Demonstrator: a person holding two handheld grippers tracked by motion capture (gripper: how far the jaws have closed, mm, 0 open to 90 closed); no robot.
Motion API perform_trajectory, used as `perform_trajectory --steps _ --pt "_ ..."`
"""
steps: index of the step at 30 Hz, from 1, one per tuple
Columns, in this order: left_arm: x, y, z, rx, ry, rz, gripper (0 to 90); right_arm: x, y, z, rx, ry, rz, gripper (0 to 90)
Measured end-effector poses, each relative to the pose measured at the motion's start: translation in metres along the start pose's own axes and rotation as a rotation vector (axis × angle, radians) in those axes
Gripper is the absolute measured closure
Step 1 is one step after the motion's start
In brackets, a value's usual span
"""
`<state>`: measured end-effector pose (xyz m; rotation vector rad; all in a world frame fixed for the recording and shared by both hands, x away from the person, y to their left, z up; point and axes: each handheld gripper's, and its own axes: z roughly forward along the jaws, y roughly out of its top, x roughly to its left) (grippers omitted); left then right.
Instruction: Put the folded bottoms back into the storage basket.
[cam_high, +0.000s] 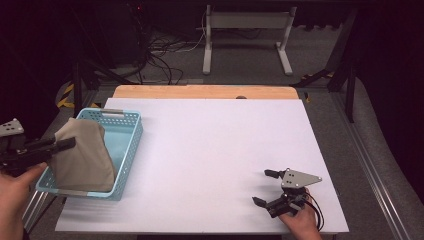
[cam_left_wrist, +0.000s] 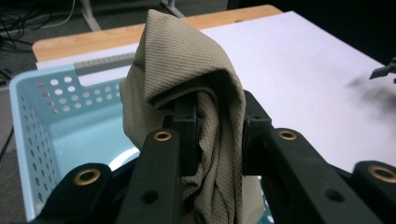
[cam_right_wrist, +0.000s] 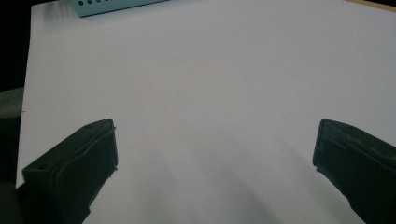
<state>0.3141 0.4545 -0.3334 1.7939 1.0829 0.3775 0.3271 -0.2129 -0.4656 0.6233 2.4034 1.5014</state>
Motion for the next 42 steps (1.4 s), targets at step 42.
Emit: perform_trajectory --steps 42 --pt "0.032 0.017 0.086 0.200 0.010 0.006 70.5 0.000 0.000 0.001 0.006 0.003 -0.003 0.7"
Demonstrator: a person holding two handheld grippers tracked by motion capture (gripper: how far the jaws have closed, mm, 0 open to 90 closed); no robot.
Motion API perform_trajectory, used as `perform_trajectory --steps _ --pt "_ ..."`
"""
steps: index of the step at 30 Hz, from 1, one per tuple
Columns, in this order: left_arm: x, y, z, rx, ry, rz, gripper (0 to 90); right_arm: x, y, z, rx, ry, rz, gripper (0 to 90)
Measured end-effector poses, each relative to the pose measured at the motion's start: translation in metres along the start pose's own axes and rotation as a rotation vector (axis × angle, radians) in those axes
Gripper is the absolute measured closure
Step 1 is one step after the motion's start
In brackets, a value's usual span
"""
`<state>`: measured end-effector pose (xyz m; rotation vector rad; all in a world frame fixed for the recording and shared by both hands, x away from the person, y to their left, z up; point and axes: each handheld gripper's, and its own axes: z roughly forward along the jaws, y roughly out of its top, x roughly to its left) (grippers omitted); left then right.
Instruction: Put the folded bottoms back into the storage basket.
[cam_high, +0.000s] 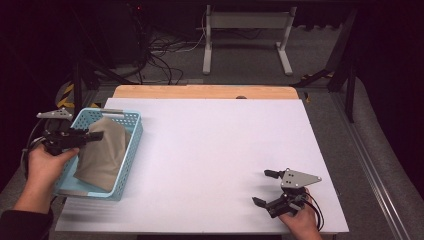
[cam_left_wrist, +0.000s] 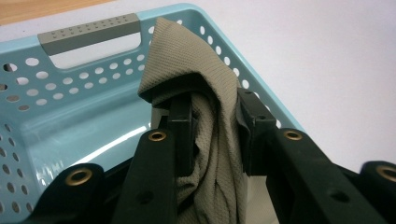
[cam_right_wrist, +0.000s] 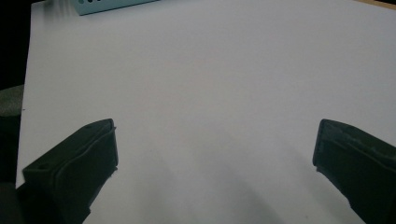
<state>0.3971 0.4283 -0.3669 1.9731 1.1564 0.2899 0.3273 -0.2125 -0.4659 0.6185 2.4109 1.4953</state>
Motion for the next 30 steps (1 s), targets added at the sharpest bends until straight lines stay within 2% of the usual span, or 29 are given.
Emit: perform_trajectory --steps 7,14,16,17,21,22,27,28,30 --pt "0.010 0.006 0.017 0.044 0.020 -0.018 69.8 0.000 0.000 0.000 -0.001 0.000 0.001 0.7" --pt "0.019 0.007 0.024 0.068 0.046 -0.036 68.3 0.000 0.000 0.000 -0.002 0.003 0.004 0.7" --pt "0.022 0.006 0.027 0.087 0.071 -0.034 68.0 0.000 0.000 0.000 -0.002 0.002 0.003 0.7" --pt "0.025 0.006 0.029 0.105 0.089 -0.047 67.4 0.000 0.000 0.000 -0.002 0.003 0.003 0.7" --pt "0.029 0.005 0.033 0.125 0.114 -0.052 67.1 0.000 0.000 0.000 -0.002 0.003 0.003 0.7" --pt "0.031 0.005 0.035 0.143 0.135 -0.048 66.9 0.000 0.000 0.000 -0.001 0.002 0.002 0.7" --pt "0.035 0.006 0.040 0.163 0.168 -0.042 66.9 0.000 0.000 0.000 0.000 0.002 0.002 0.7" --pt "0.037 0.005 0.042 0.168 0.189 -0.051 67.0 0.000 0.000 0.000 -0.001 0.002 0.001 0.7" --pt "0.039 0.005 0.044 0.180 0.202 -0.060 67.2 0.000 0.000 0.000 -0.001 0.003 0.001 0.7"
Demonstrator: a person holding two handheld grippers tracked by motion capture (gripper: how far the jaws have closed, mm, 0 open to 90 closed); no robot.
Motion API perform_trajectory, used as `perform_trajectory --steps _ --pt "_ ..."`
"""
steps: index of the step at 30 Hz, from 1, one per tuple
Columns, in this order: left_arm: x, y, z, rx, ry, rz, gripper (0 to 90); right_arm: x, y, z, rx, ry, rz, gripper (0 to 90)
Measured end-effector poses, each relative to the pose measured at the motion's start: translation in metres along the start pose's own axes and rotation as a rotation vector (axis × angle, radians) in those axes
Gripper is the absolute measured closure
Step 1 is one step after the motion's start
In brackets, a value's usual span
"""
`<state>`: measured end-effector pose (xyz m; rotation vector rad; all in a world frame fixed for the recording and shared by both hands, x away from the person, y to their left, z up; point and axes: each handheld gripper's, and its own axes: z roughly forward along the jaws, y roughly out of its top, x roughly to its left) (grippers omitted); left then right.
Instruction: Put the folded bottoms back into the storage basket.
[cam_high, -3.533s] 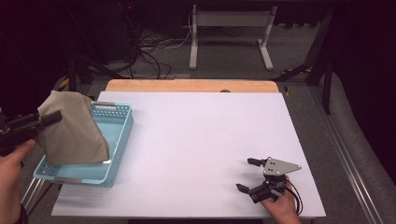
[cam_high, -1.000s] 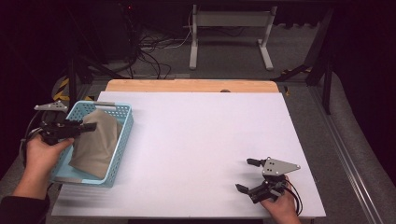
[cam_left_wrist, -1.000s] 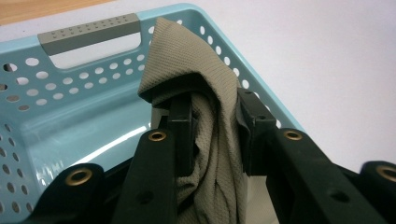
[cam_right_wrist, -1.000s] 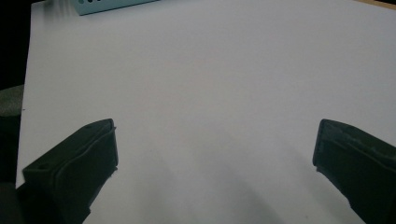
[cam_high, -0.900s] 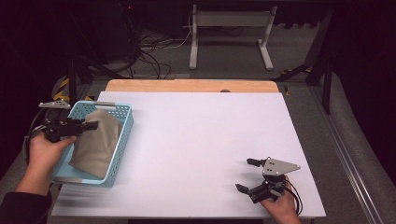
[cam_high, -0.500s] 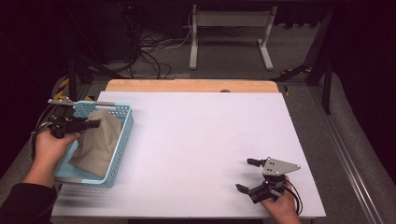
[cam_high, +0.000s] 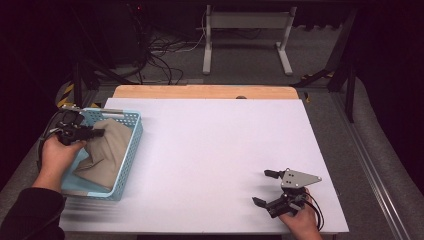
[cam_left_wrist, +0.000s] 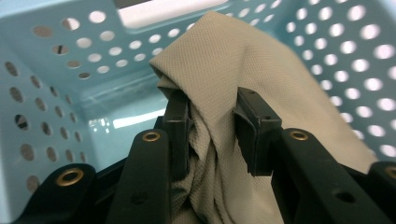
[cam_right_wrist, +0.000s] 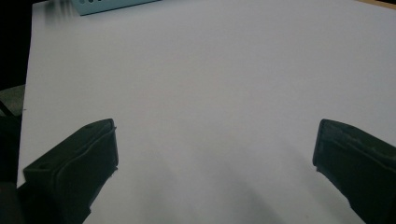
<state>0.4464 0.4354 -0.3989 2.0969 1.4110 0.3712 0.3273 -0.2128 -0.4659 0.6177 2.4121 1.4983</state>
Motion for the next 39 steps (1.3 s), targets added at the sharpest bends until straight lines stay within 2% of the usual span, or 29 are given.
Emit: perform_trajectory --steps 4,6,8,9,12,13,16,21,28,30,32,34,35,36,39 --pt "0.002 0.000 0.003 0.008 0.011 -0.012 67.6 0.000 0.000 0.000 0.000 0.001 0.000 0.7" --pt "0.003 0.000 0.004 0.005 0.041 -0.020 65.2 0.000 0.000 0.000 -0.002 0.003 0.001 0.7" --pt "0.003 -0.001 0.004 0.000 0.049 -0.015 58.7 0.000 0.000 0.000 -0.002 0.002 0.000 0.7" --pt "0.001 -0.002 0.002 -0.018 0.070 0.006 55.2 0.000 0.000 0.000 -0.001 0.003 0.001 0.8" --pt "0.000 -0.004 -0.004 -0.036 0.096 0.023 46.2 0.000 0.000 0.000 0.000 0.004 0.002 0.8" --pt "-0.001 -0.005 -0.007 -0.044 0.112 0.027 44.6 0.000 0.000 0.000 0.000 0.004 0.001 0.8" --pt "-0.002 -0.008 -0.013 -0.060 0.120 0.027 41.1 0.000 0.000 0.001 -0.003 0.010 0.002 0.9" --pt "-0.011 -0.016 -0.029 -0.099 0.095 0.045 38.7 -0.001 0.001 0.001 -0.002 0.016 0.006 0.8" --pt "-0.024 -0.025 -0.039 -0.097 0.057 0.074 39.8 -0.002 0.001 0.001 -0.005 0.022 0.016 0.8" --pt "-0.029 -0.028 -0.041 -0.090 0.030 0.084 40.7 -0.002 0.001 0.001 -0.003 0.023 0.015 0.8" --pt "-0.036 -0.032 -0.042 -0.070 0.004 0.109 46.8 -0.002 0.001 0.001 -0.003 0.023 0.015 0.8" --pt "-0.039 -0.034 -0.042 -0.057 0.000 0.121 52.5 -0.002 0.001 0.001 -0.003 0.024 0.016 0.8" --pt "-0.042 -0.036 -0.042 -0.045 -0.006 0.134 52.5 -0.002 0.001 0.001 -0.003 0.024 0.015 0.8" --pt "-0.044 -0.037 -0.041 -0.035 -0.011 0.143 58.3 -0.002 0.001 0.001 -0.002 0.024 0.014 0.8" --pt "-0.051 -0.042 -0.038 0.013 -0.042 0.175 65.8 -0.002 0.001 0.001 0.000 0.024 0.013 0.8"
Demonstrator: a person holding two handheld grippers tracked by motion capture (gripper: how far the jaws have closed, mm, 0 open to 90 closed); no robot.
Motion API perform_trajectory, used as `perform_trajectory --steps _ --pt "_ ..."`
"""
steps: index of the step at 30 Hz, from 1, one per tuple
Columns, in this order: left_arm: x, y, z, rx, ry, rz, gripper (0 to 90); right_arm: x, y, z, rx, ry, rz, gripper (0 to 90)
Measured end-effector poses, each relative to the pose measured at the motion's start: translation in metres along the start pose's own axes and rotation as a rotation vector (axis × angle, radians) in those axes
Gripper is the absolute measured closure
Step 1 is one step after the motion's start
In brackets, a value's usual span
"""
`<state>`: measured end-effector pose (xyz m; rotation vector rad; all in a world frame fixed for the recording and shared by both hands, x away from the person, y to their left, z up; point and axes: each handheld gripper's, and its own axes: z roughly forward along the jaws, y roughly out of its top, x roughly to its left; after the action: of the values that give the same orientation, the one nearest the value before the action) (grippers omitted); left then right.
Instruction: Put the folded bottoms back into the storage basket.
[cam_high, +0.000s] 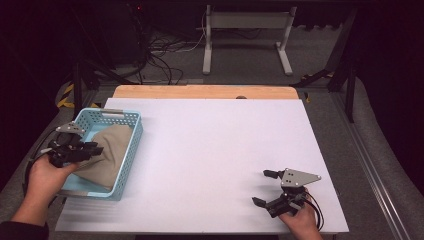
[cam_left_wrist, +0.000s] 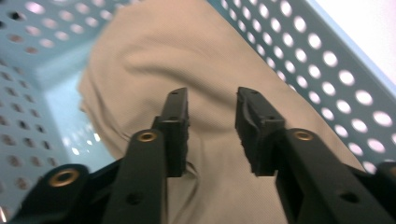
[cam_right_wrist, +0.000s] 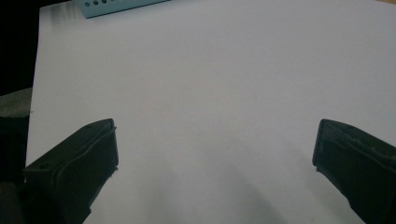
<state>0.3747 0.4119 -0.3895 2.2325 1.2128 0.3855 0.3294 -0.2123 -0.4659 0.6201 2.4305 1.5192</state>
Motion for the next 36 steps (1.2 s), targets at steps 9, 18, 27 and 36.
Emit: perform_trajectory --steps 9,18,27,36 --pt "-0.006 -0.005 0.014 0.125 -0.018 0.033 82.7 0.000 0.000 0.000 -0.002 0.000 0.002 0.8" --pt "-0.004 -0.004 0.034 0.254 0.033 0.052 88.6 0.000 0.000 0.000 -0.003 0.001 0.004 0.7" --pt "0.000 -0.003 0.041 0.350 0.060 -0.012 89.2 0.000 0.000 -0.001 -0.004 0.001 0.004 0.7" --pt "0.001 -0.010 0.035 0.442 0.068 -0.079 89.3 0.000 0.000 -0.001 -0.003 0.003 0.004 0.7"
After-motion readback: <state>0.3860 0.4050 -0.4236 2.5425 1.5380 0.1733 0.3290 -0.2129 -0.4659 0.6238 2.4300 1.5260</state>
